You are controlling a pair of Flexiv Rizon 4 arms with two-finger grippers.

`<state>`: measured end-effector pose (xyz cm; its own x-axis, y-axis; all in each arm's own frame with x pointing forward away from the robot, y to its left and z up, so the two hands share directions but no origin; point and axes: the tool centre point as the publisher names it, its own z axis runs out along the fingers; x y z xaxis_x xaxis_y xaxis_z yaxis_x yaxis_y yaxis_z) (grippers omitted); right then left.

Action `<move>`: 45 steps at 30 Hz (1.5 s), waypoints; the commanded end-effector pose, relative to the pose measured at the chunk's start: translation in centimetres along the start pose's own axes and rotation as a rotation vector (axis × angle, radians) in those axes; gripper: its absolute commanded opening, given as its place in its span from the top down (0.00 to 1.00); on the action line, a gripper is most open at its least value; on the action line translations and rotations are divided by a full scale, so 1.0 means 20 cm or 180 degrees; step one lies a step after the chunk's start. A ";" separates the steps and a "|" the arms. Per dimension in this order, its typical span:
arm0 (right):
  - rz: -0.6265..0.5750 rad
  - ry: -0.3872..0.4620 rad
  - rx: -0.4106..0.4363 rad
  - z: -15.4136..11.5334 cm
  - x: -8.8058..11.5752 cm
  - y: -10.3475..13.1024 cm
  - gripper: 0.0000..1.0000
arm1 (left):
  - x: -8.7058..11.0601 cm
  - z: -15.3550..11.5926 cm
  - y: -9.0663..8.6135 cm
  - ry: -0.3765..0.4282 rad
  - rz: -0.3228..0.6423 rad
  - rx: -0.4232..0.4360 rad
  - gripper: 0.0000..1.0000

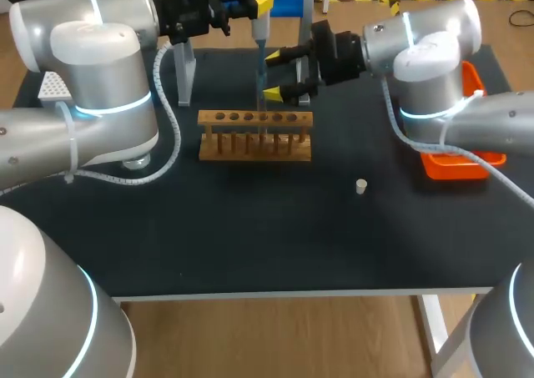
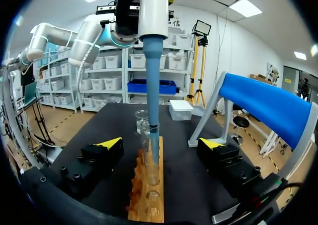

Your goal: Invert the test tube, pick up the pipette, mount the tip to pipette, aspirate from beaker and dispense into the tube, eject the tip, return the pipette, and cap with the stopper.

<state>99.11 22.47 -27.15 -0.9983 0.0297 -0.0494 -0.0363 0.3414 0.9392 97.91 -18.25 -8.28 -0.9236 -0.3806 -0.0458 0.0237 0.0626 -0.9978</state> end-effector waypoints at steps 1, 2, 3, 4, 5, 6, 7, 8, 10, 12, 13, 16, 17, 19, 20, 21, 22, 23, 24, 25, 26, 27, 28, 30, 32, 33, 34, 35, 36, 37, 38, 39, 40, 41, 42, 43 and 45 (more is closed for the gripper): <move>-0.0013 0.0007 0.0073 0.04 -0.02 0.00 0.00 | 0.00 0.01 0.00 -0.0013 -0.0001 -0.0003 1.00; -0.0016 0.0005 0.0085 0.04 -0.03 0.00 0.00 | 0.00 0.01 0.00 -0.0013 -0.0001 -0.0003 1.00; -0.0016 0.0006 0.0089 0.05 -0.03 -0.01 0.00 | 0.00 0.01 0.00 -0.0013 -0.0001 -0.0003 1.00; -0.0017 0.0004 0.0105 0.06 -0.03 -0.01 0.00 | 0.00 0.01 0.00 -0.0013 -0.0001 -0.0003 1.00; -0.0027 -0.0003 0.0127 0.06 -0.03 -0.01 0.00 | 0.00 0.01 0.00 -0.0013 -0.0001 -0.0003 1.00; -0.0026 -0.0003 0.0130 0.07 -0.03 -0.01 0.00 | 0.00 0.01 0.00 -0.0013 -0.0001 -0.0003 1.00; -0.0024 -0.0002 0.0133 0.07 -0.04 -0.02 0.00 | 0.00 0.01 0.00 -0.0013 -0.0001 -0.0003 1.00; -0.0023 -0.0002 0.0140 0.08 -0.04 -0.02 0.00 | 0.00 0.01 0.00 -0.0013 -0.0001 -0.0003 1.00; -0.0023 -0.0001 0.0152 0.09 -0.04 -0.02 0.00 | 0.00 0.01 0.00 -0.0013 -0.0001 -0.0003 1.00; -0.0036 -0.0004 0.0191 0.09 -0.05 -0.02 0.00 | 0.00 0.01 0.00 -0.0013 -0.0001 -0.0003 1.00; -0.0041 -0.0006 0.0205 0.10 -0.05 -0.03 0.00 | 0.00 0.01 0.00 -0.0013 -0.0001 -0.0003 1.00; -0.0070 -0.0021 0.0282 0.11 -0.05 -0.03 0.00 | 0.00 0.01 0.00 -0.0013 -0.0001 -0.0003 1.00; -0.0071 -0.0020 0.0284 0.12 -0.04 -0.03 0.00 | 0.00 0.01 0.00 -0.0013 -0.0001 -0.0003 1.00; -0.0077 -0.0021 0.0296 0.12 -0.05 -0.04 0.00 | 0.00 0.01 0.00 -0.0013 -0.0001 -0.0003 1.00; -0.0079 -0.0022 0.0302 0.12 -0.05 -0.04 0.00 | 0.00 0.01 0.00 -0.0013 -0.0001 -0.0003 1.00; -0.0077 -0.0022 0.0304 0.12 -0.05 -0.04 0.00 | 0.00 0.01 0.00 -0.0013 -0.0001 -0.0003 1.00; -0.0077 -0.0023 0.0307 0.12 -0.05 -0.04 0.00 | 0.00 0.01 0.00 -0.0013 -0.0001 -0.0003 1.00; -0.0079 -0.0026 0.0318 0.12 -0.05 -0.05 0.00 | 0.00 0.01 0.00 -0.0013 -0.0001 -0.0003 1.00; -0.0079 -0.0027 0.0323 0.13 -0.05 -0.05 0.00 | 0.00 0.01 0.00 -0.0013 -0.0001 -0.0003 1.00; -0.0080 -0.0028 0.0334 0.13 -0.05 -0.05 0.00 | 0.00 0.01 0.00 -0.0013 -0.0001 -0.0003 1.00; -0.0084 -0.0032 0.0357 0.13 -0.04 -0.05 0.00 | 0.00 0.01 0.00 -0.0013 -0.0001 -0.0003 1.00; -0.0087 -0.0035 0.0364 0.13 -0.04 -0.06 0.00 | 0.00 0.01 0.00 -0.0013 -0.0001 -0.0003 1.00; -0.0096 -0.0039 0.0384 0.14 -0.04 -0.06 0.00 | 0.00 0.01 0.00 -0.0013 -0.0001 -0.0003 1.00; -0.0108 -0.0050 0.0406 0.14 -0.04 -0.06 0.00 | 0.00 0.01 0.00 -0.0013 -0.0001 -0.0003 1.00; -0.0131 -0.0053 0.0428 0.15 -0.03 -0.07 0.00 | 0.00 0.01 0.00 -0.0013 -0.0001 -0.0003 1.00; -0.0138 -0.0057 0.0436 0.15 -0.03 -0.07 0.00 | 0.00 0.01 0.00 -0.0013 -0.0001 -0.0003 1.00; -0.0141 -0.0056 0.0439 0.16 -0.02 -0.07 0.00 | 0.00 0.01 0.00 -0.0013 -0.0001 -0.0003 1.00; -0.0145 -0.0050 0.0441 0.16 -0.02 -0.07 0.00 | 0.00 0.01 0.00 -0.0013 -0.0001 -0.0003 1.00; -0.0148 -0.0046 0.0444 0.17 -0.02 -0.08 0.00 | 0.00 0.01 0.00 -0.0013 -0.0001 -0.0003 1.00; -0.0149 -0.0040 0.0448 0.17 -0.01 -0.08 0.00 | 0.00 0.01 0.00 -0.0013 -0.0001 -0.0003 1.00; -0.0150 -0.0035 0.0452 0.18 -0.01 -0.08 0.00 | 0.00 0.01 0.00 -0.0013 -0.0001 -0.0003 1.00; -0.0151 -0.0031 0.0455 0.18 -0.01 -0.08 0.00 | 0.00 0.01 0.00 -0.0013 -0.0001 -0.0003 1.00; -0.0151 -0.0030 0.0457 0.18 -0.01 -0.08 0.00 | 0.00 0.01 0.00 -0.0013 -0.0001 -0.0003 1.00; -0.0147 -0.0028 0.0461 0.18 -0.01 -0.09 0.00 | 0.00 0.01 0.00 -0.0013 -0.0001 -0.0003 1.00; -0.0142 -0.0026 0.0465 0.18 -0.01 -0.09 0.00 | 0.00 0.01 0.00 -0.0013 -0.0001 -0.0003 1.00; -0.0138 -0.0026 0.0466 0.18 -0.01 -0.09 0.00 | 0.00 0.01 0.00 -0.0013 -0.0001 -0.0003 1.00; -0.0127 -0.0023 0.0468 0.18 -0.01 -0.10 0.00 | 0.00 0.01 0.00 -0.0013 -0.0001 -0.0003 1.00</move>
<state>99.44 25.15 -30.12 -0.9956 0.0228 -0.0913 -0.0697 0.4742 0.8777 97.91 -18.25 -8.28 -0.9236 -0.3806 -0.0458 0.0237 0.0626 -0.9978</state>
